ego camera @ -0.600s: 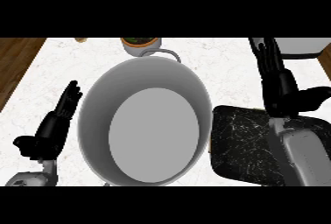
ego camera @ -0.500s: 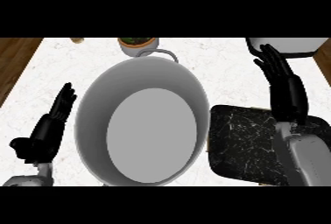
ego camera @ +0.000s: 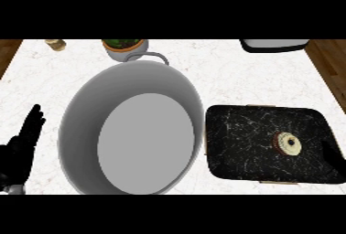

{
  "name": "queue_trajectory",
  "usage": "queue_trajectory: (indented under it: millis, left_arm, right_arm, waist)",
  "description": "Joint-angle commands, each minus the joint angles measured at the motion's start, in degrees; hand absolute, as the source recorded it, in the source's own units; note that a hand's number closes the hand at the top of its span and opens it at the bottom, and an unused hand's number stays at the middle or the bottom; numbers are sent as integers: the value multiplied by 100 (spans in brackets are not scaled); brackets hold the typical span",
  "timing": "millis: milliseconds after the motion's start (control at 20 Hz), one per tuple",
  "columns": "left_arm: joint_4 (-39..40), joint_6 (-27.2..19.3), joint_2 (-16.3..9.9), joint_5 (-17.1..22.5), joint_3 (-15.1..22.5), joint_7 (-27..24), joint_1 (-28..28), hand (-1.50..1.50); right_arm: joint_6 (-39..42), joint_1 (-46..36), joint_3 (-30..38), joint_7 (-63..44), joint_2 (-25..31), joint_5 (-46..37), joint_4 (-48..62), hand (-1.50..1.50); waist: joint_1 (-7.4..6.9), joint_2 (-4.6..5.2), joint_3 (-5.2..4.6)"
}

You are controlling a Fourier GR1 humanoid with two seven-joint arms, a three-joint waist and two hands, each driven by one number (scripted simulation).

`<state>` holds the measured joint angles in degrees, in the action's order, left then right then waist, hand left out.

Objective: Pick the cupcake from the tray and place it in the pot

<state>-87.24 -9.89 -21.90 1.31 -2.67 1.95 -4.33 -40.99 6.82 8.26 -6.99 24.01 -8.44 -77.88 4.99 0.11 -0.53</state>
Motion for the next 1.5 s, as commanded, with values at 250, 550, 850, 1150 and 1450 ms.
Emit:
queue_trajectory:
  millis: [250, 550, 850, 1150, 1450]
  left_arm:
    - [-168, 171, -123, -50, 52, 316, -67, 0]
    - [0, 231, -106, -158, 113, 284, 91, 0]
    - [-68, 267, -35, -118, 175, 537, 329, 0]
    - [-271, 286, -5, -181, 259, 566, 129, 0]
    - [117, 383, 17, -170, 137, 301, 259, 0]
  right_arm:
    - [-1291, 2411, -598, -1437, -448, -1972, -2476, -150]
    - [470, 2423, -503, -3697, 256, -2649, -3697, -150]
    - [2487, 1637, -562, -5505, 1080, -1971, -4135, -150]
    - [3905, 859, -632, -6617, 1497, -645, -3889, -150]
    - [4260, -295, -737, -7060, 1508, 89, -3042, -150]
  waist:
    - [-363, -20, 18]
    - [-528, 27, 18]
    - [-650, 40, 23]
    - [-714, 14, 39]
    - [-649, 21, 45]
